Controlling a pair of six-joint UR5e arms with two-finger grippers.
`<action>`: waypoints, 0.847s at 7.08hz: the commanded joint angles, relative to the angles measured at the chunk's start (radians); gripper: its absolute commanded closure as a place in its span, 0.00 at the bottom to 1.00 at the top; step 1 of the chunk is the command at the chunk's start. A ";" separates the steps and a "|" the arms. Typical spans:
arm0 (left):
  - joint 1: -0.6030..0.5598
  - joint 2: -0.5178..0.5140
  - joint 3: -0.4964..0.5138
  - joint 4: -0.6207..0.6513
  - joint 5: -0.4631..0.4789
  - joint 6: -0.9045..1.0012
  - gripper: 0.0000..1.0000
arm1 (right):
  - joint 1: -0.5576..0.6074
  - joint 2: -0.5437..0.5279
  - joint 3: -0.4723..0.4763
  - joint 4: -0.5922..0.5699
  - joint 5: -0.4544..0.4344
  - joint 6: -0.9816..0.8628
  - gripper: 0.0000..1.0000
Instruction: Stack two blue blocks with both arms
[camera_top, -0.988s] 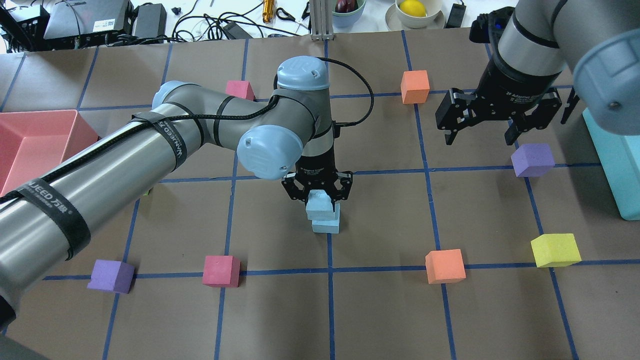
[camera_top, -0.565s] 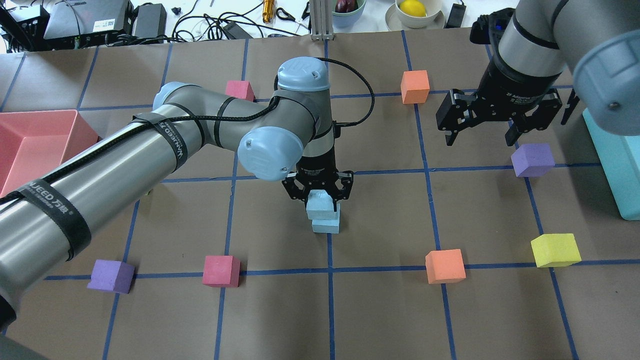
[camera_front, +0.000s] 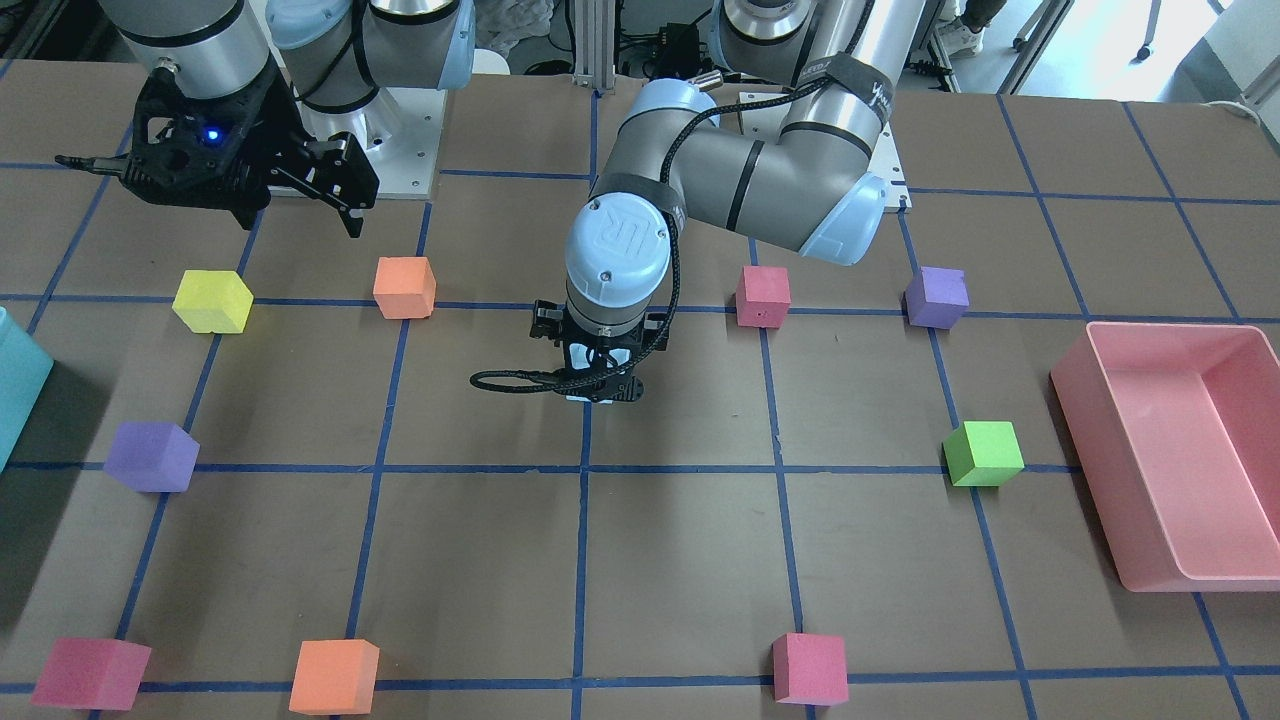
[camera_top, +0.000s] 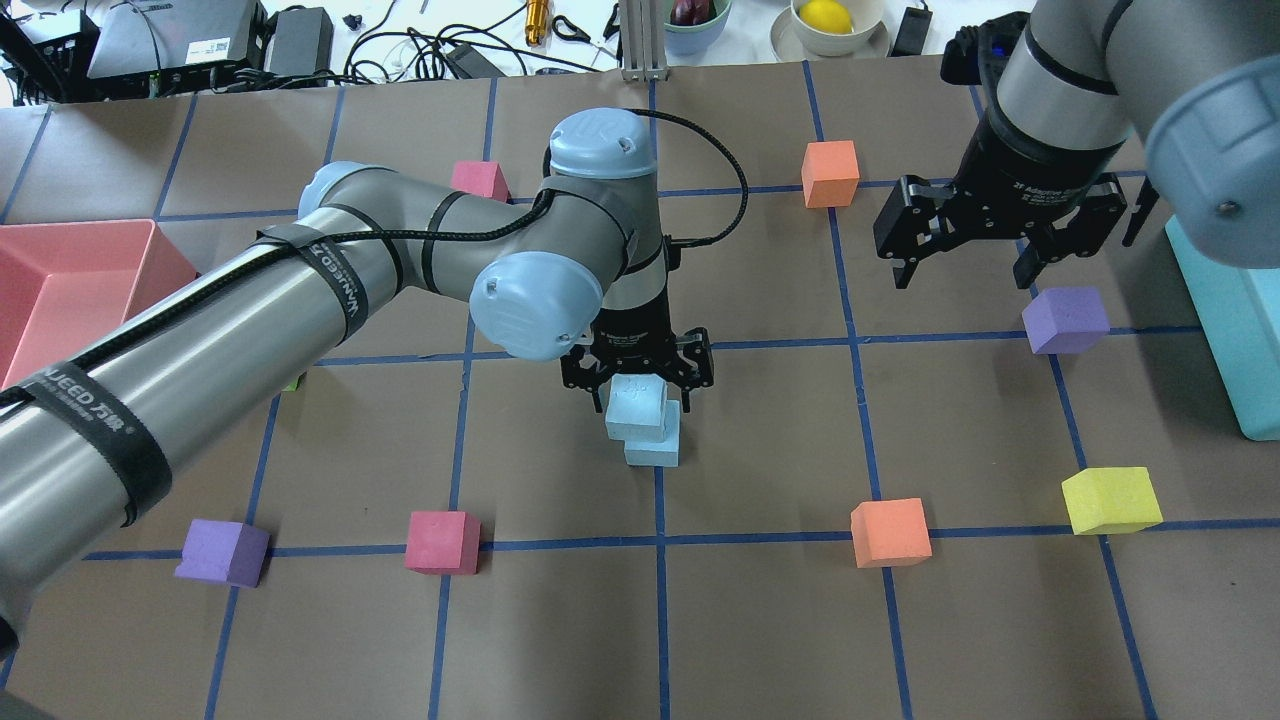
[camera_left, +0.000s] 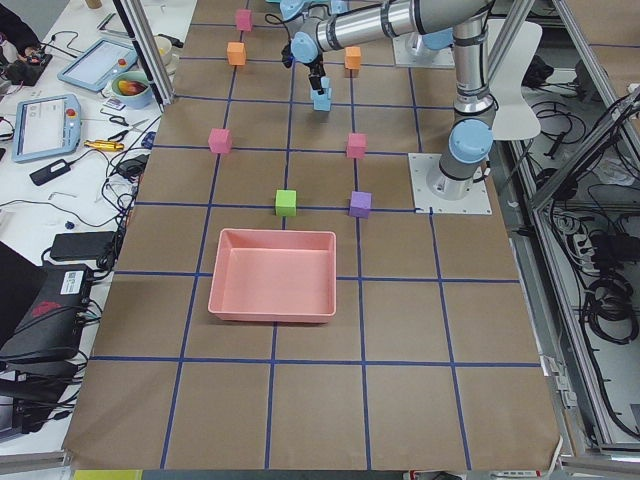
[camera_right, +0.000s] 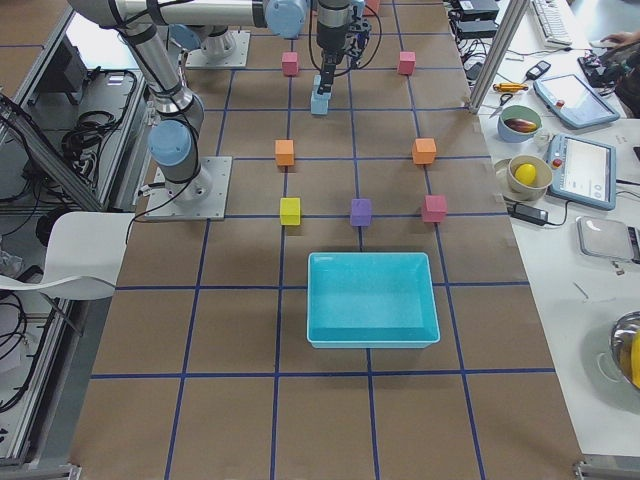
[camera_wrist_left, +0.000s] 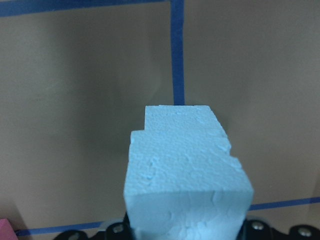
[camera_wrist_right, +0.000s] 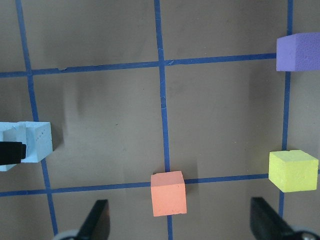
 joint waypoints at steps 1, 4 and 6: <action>0.020 0.064 0.067 -0.013 -0.015 0.001 0.00 | 0.000 0.001 0.005 0.000 -0.014 0.005 0.00; 0.198 0.150 0.345 -0.298 0.040 0.059 0.00 | 0.000 -0.003 0.005 0.000 -0.011 -0.003 0.00; 0.316 0.182 0.400 -0.345 0.059 0.157 0.00 | 0.000 -0.009 0.005 0.002 -0.012 -0.003 0.00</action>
